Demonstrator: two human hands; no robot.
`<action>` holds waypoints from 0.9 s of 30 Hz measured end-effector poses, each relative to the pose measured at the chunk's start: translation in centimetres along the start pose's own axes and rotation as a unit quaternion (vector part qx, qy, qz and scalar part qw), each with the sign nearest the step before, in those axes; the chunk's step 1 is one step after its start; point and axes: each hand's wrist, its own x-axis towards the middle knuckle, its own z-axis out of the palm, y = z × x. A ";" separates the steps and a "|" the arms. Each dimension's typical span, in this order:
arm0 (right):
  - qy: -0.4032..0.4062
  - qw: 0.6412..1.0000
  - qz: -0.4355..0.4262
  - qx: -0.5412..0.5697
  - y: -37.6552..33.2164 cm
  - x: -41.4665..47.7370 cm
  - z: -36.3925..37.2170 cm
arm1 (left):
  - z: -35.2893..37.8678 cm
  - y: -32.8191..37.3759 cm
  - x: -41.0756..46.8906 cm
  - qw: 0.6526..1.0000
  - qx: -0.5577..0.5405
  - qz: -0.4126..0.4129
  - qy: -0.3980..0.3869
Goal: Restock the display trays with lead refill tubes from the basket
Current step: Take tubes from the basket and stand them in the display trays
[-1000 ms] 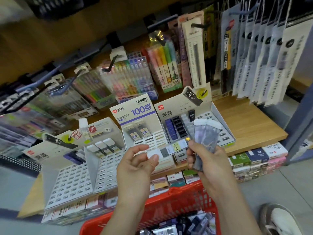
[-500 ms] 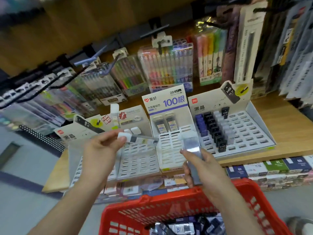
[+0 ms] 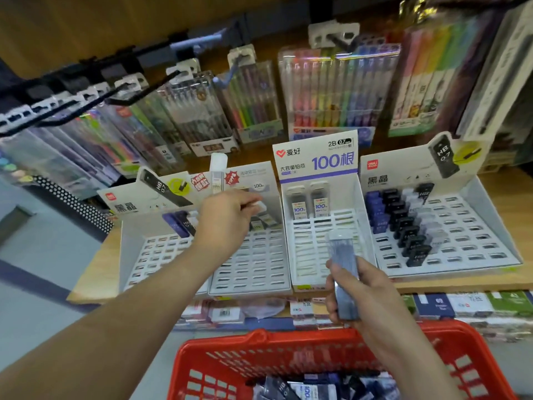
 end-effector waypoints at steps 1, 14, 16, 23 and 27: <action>-0.001 1.000 0.003 0.000 0.1 0.1 0.0 | 0.0 0.1 0.1 1.000 -0.003 -0.003 -0.005; 0.006 1.000 -0.009 0.006 0.3 0.2 0.1 | 1.5 0.8 1.3 0.995 0.069 0.064 -0.016; 0.015 0.999 -0.020 0.031 0.3 0.1 0.3 | 1.7 0.7 1.2 0.993 0.093 0.067 -0.008; 0.023 0.997 -0.023 0.073 0.3 0.0 0.7 | 2.2 1.1 -0.3 0.996 0.039 0.063 0.044; 0.024 0.994 -0.011 0.109 0.0 -0.1 1.1 | 0.5 4.8 -3.9 0.914 -0.339 -0.159 -0.156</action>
